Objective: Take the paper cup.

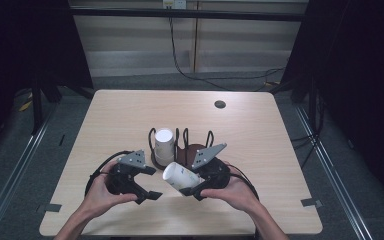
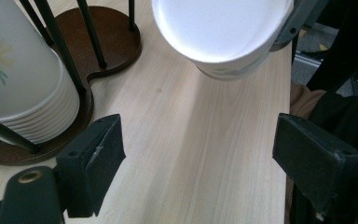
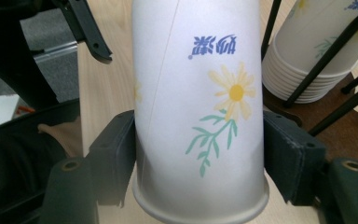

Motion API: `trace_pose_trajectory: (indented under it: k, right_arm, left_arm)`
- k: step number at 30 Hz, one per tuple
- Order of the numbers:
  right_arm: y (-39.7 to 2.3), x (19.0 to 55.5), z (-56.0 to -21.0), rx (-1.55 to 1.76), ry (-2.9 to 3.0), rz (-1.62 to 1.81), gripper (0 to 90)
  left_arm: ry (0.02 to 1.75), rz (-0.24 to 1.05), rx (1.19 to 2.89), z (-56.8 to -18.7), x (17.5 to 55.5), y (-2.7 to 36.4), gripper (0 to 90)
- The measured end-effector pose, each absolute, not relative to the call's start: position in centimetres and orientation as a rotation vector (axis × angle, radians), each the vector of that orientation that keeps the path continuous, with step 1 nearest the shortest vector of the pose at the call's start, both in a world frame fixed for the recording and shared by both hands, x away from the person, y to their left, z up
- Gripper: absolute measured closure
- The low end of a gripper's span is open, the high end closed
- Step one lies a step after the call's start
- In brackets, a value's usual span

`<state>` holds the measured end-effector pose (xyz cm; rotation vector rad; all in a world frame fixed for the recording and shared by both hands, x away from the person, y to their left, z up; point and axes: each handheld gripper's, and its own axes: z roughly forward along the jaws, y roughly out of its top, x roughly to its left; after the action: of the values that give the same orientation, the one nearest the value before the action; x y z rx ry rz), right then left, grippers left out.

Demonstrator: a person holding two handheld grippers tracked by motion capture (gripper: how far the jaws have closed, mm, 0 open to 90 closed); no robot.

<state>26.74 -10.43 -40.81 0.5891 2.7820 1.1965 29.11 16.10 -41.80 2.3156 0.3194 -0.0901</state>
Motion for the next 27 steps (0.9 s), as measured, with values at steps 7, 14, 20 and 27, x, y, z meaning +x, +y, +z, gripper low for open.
trace_pose_trajectory:
  k: [7,14,20,27]
  right_arm:
    - [-9.7,26.8,-41.3,0.549,2.865,1.055,31.7]
    - [-9.5,26.8,-42.0,0.569,2.936,0.934,31.6]
    - [-9.2,27.1,-41.9,0.544,2.962,0.876,31.6]
    - [-8.5,26.9,-42.4,0.491,3.013,0.827,31.5]
  left_arm:
    - [0.272,-0.084,2.335,-42.0,28.7,15.7,22.6]
    - [0.23,-0.098,2.364,-42.3,28.5,15.2,30.2]
    - [0.228,-0.115,2.403,-42.6,28.4,14.8,28.3]
    - [0.24,-0.117,2.429,-42.9,28.5,14.5,24.9]
